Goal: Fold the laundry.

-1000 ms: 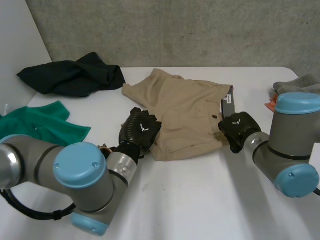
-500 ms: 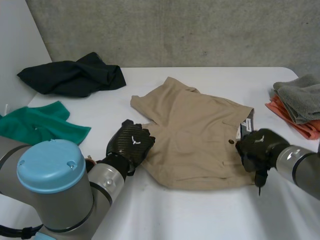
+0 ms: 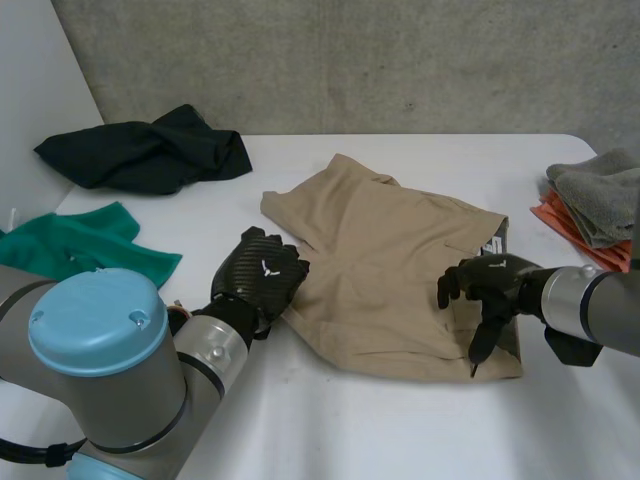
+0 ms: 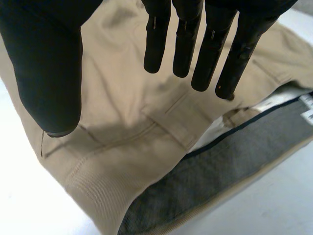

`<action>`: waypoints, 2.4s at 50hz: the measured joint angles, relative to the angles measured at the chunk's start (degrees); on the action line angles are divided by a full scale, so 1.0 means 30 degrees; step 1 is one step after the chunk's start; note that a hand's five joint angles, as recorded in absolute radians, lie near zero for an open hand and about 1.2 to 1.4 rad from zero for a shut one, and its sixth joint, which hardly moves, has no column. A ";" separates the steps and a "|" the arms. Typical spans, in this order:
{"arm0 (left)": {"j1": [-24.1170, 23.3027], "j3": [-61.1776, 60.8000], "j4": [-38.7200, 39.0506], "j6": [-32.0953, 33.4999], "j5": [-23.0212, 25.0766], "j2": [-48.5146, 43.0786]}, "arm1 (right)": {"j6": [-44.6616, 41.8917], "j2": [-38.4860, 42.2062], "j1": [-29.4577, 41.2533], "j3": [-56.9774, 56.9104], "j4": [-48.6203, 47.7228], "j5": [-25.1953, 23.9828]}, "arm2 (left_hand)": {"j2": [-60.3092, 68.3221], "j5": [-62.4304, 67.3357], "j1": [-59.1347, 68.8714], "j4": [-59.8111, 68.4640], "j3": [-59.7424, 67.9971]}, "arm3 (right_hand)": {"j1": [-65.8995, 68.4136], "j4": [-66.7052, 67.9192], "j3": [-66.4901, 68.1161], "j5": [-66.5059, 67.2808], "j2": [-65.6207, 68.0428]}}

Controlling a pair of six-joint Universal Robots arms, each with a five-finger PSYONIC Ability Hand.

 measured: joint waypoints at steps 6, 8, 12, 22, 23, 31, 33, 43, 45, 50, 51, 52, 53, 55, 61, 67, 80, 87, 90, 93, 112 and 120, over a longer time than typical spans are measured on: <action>0.0104 0.0249 0.0012 -0.0006 -0.0003 -0.0062 | -0.0586 0.0397 0.0006 0.0985 -0.0925 0.0035 | 0.0000 0.0000 0.0000 0.0000 0.0000 | 0.0000 -0.0003 -0.0009 -0.0002 0.0000; 0.0130 0.0350 0.0014 -0.0006 -0.0003 -0.0095 | -0.0855 0.0365 0.0007 0.1466 -0.1327 0.0042 | 0.0000 -0.0002 0.0000 0.0000 0.0000 | 0.0000 -0.0002 -0.0020 0.0000 0.0000; 0.0168 0.0525 0.0014 -0.0005 -0.0002 -0.0164 | -0.1494 0.0276 0.0013 0.2429 -0.2044 0.0052 | -0.0002 -0.0002 0.0000 0.0000 -0.0002 | 0.0000 0.0002 -0.0002 0.0000 0.0002; 0.0221 0.0598 0.0014 -0.0051 -0.0025 -0.0242 | -0.2378 0.0152 -0.0042 0.4201 -0.3235 0.0015 | -0.1135 -0.0650 -0.0093 -0.1088 -0.1051 | 0.3945 1.1782 0.9619 1.1113 0.8515; 0.0218 0.0572 0.0013 -0.0055 -0.0027 -0.0245 | -0.2393 0.0144 -0.0063 0.4319 -0.3293 0.0014 | -0.1685 -0.1181 -0.0255 -0.1628 -0.1523 | 0.3945 1.2458 0.9661 1.1742 0.8515; 0.0257 0.0245 0.0013 -0.0082 -0.0067 -0.0273 | -0.2383 -0.1143 -0.0257 0.5224 -0.3568 -0.0005 | -1.3602 -1.3311 -1.3279 -1.3681 -1.3378 | 0.3945 1.2781 0.9972 1.2319 0.8496; 0.0316 0.0109 0.0013 -0.0105 -0.0094 -0.0288 | -0.2355 -0.1852 -0.0298 0.5427 -0.3738 -0.0018 | -1.8290 -1.8105 -1.7208 -1.8352 -1.8148 | 0.3945 1.2781 1.1148 1.2314 0.8502; 0.0963 -0.0822 -0.0102 -0.2344 -0.0706 -0.0742 | -0.2023 -0.6520 -0.1310 0.8080 -0.6589 0.0045 | -1.8424 -1.8189 -1.7208 -1.8511 -1.8242 | 0.3945 1.2781 1.1197 1.2319 0.8502; 0.1022 -0.0946 -0.0153 -0.2946 -0.1066 -0.0765 | -0.2005 -0.7063 -0.1381 0.8576 -0.7112 0.0067 | -1.8424 -1.8189 -1.7209 -1.8511 -1.8242 | 0.3945 1.2781 1.1197 1.2319 0.8502; 0.1129 -0.1091 -0.0252 -0.4117 -0.2102 -0.0715 | -0.1997 -0.7790 -0.1460 0.9251 -0.7786 0.0264 | -1.8424 -1.8189 -1.7205 -1.8513 -1.8242 | 0.3945 1.2781 1.1197 1.2319 0.8502; 0.1129 -0.1091 -0.0252 -0.4117 -0.2102 -0.0715 | -0.1997 -0.7790 -0.1460 0.9251 -0.7786 0.0264 | -1.8424 -1.8189 -1.7205 -1.8513 -1.8242 | 0.3945 1.2781 1.1197 1.2319 0.8502; 0.1215 -0.1110 -0.0294 -0.4734 -0.2626 -0.0649 | -0.2000 -0.8129 -0.1533 0.9506 -0.7975 0.0557 | -1.8424 -1.8189 -1.7205 -1.8511 -1.8242 | 0.3945 1.2781 1.1197 1.2320 0.8502; 0.1252 -0.1104 -0.0298 -0.4930 -0.2730 -0.0630 | -0.2004 -0.8191 -0.1558 0.9559 -0.7998 0.0639 | -1.8424 -1.8189 -1.7205 -1.8511 -1.8242 | 0.3945 1.2781 1.1197 1.2320 0.8502; 0.1343 -0.1082 -0.0301 -0.5342 -0.2774 -0.0614 | -0.2022 -0.8319 -0.1626 0.9700 -0.8023 0.0831 | -1.6790 -1.6477 -1.5296 -1.6887 -1.6797 | 0.3946 1.2781 1.1197 1.2320 0.8502; 0.1521 -0.0933 -0.0377 -0.6415 -0.1832 -0.0733 | -0.2057 -0.8393 -0.1851 0.9879 -0.8048 0.1034 | -1.3155 -1.2738 -1.1275 -1.3124 -1.3099 | 0.3945 1.2781 1.1197 1.2320 0.8502; 0.1606 -0.0848 -0.1306 -0.7738 0.0024 -0.0845 | -0.2058 -0.8296 -0.2190 0.9906 -0.8252 0.1014 | -0.8330 -0.8031 -0.6793 -0.8324 -0.8257 | 0.3945 1.2781 1.1197 1.2319 0.8502; 0.2113 -0.1690 -0.3082 -0.8591 -0.0404 0.1079 | -0.2032 -0.7853 -0.2386 0.9829 -0.8511 0.0903 | -1.3182 -1.3062 -1.1751 -1.3381 -1.2990 | 0.3945 1.2781 1.1197 1.2320 0.8502; 0.1990 -0.3052 -0.2956 -0.8501 -0.0994 0.3015 | -0.2010 -0.7791 -0.2417 0.9823 -0.8510 0.0876 | -1.3196 -1.3070 -1.1751 -1.3401 -1.2990 | 0.3945 1.2781 1.1197 1.2320 0.8502; 0.1613 -0.3747 -0.2923 -0.8428 -0.0849 0.3423 | -0.2007 -0.7787 -0.2432 0.9825 -0.8520 0.0875 | -1.3109 -1.2731 -1.1672 -1.3144 -1.2932 | 0.3945 1.2781 1.1197 1.2316 0.8502; 0.1179 -0.4236 -0.2902 -0.8361 -0.0665 0.3550 | -0.2005 -0.7779 -0.2449 0.9827 -0.8529 0.0875 | -1.3034 -1.2551 -1.1673 -1.2969 -1.2931 | 0.3945 1.2781 1.1197 1.2316 0.8502; 0.0473 -0.2728 -0.1334 -0.8210 -0.0447 -0.0424 | -0.2047 -0.7120 -0.2385 0.9891 -0.8536 0.0796 | -1.2989 -1.2905 -1.1606 -1.3166 -1.2832 | 0.3946 1.2781 1.1483 1.2320 0.8502; 0.0567 -0.1277 -0.1270 -0.8033 -0.0533 -0.2149 | -0.2072 -0.7132 -0.2369 0.9916 -0.8540 0.0788 | -1.1728 -1.1226 -1.0181 -1.1621 -1.1631 | 0.3945 1.2781 1.1483 1.2320 0.8502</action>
